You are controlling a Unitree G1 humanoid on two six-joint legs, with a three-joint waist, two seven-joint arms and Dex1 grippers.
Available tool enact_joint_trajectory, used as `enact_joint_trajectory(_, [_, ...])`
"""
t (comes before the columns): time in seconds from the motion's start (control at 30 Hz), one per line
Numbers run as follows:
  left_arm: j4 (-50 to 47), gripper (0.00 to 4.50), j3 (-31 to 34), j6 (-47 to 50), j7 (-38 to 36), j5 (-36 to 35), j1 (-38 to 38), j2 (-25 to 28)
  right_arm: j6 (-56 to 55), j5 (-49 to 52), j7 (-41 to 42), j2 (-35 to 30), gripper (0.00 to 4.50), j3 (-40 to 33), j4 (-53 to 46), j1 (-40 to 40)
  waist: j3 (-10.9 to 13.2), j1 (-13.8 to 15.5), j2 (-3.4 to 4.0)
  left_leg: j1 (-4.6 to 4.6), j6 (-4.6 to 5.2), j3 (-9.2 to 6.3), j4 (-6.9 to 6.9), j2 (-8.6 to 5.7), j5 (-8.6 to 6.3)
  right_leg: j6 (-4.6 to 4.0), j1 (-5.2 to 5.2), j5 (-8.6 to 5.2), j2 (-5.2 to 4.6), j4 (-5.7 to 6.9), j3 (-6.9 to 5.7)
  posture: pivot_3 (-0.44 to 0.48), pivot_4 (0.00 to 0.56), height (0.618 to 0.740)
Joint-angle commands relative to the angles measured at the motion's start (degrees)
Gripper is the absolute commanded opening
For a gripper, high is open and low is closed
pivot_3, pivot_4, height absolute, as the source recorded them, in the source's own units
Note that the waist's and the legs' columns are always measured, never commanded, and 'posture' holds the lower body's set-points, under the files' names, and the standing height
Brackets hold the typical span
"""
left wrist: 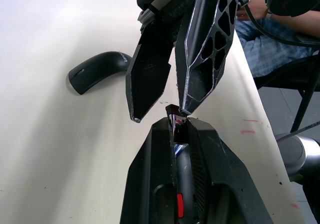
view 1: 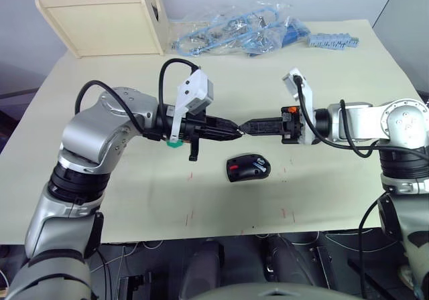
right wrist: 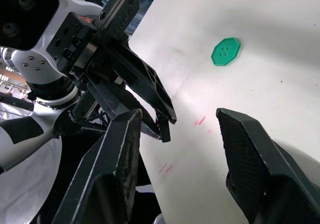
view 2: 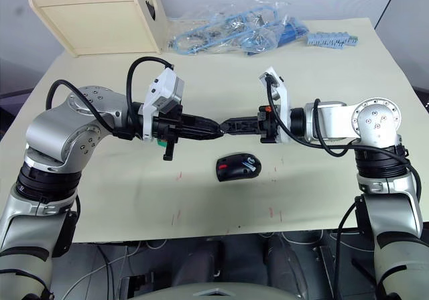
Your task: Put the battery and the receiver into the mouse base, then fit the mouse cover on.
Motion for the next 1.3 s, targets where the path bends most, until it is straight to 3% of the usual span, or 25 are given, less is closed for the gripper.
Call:
enact_joint_trajectory(0.03, [-1.4, 0.02, 1.8, -0.9, -0.1, -0.4, -0.7, 0.5, -0.1, 1.6, 0.7, -0.4, 2.49, -1.7, -1.4, -0.1, 0.0, 0.0, 0.00, 0.00, 0.00, 0.00, 0.00, 0.00, 0.00, 0.00, 0.00, 0.00, 0.00, 0.00, 0.00, 0.000, 0.150, 0.740])
enact_joint_trajectory(1.07, [-1.3, 0.02, 1.7, -0.9, 0.5, -0.2, -1.1, 0.5, 0.1, 2.6, 0.2, -0.1, 2.49, -0.6, -2.2, 0.4, 0.0, 0.0, 0.00, 0.00, 0.00, 0.00, 0.00, 0.00, 0.00, 0.00, 0.00, 0.00, 0.00, 0.00, 0.00, 0.000, 0.150, 0.740])
enact_joint_trajectory(1.17, [-1.3, 0.02, 1.7, -0.9, 0.6, -0.2, -1.1, 0.4, 0.2, 2.4, 0.2, 0.0, 1.70, -0.4, -2.1, 0.3, 0.0, 0.0, 0.00, 0.00, 0.00, 0.00, 0.00, 0.00, 0.00, 0.00, 0.00, 0.00, 0.00, 0.00, 0.00, 0.000, 0.150, 0.740])
enact_joint_trajectory(1.2, [-1.3, 0.02, 1.7, -0.9, 0.6, -0.2, -1.1, 0.4, 0.2, 2.4, 0.2, 0.1, 0.92, -0.3, -2.1, 0.2, 0.0, 0.0, 0.00, 0.00, 0.00, 0.00, 0.00, 0.00, 0.00, 0.00, 0.00, 0.00, 0.00, 0.00, 0.00, 0.000, 0.150, 0.740])
enact_joint_trajectory(1.3, [-1.3, 0.02, 1.7, -1.0, 0.6, -0.2, -1.2, 0.4, 0.3, 2.3, 0.1, 0.4, 0.04, -0.2, -2.2, 0.1, 0.0, 0.0, 0.00, 0.00, 0.00, 0.00, 0.00, 0.00, 0.00, 0.00, 0.00, 0.00, 0.00, 0.01, 0.00, 0.000, 0.150, 0.740])
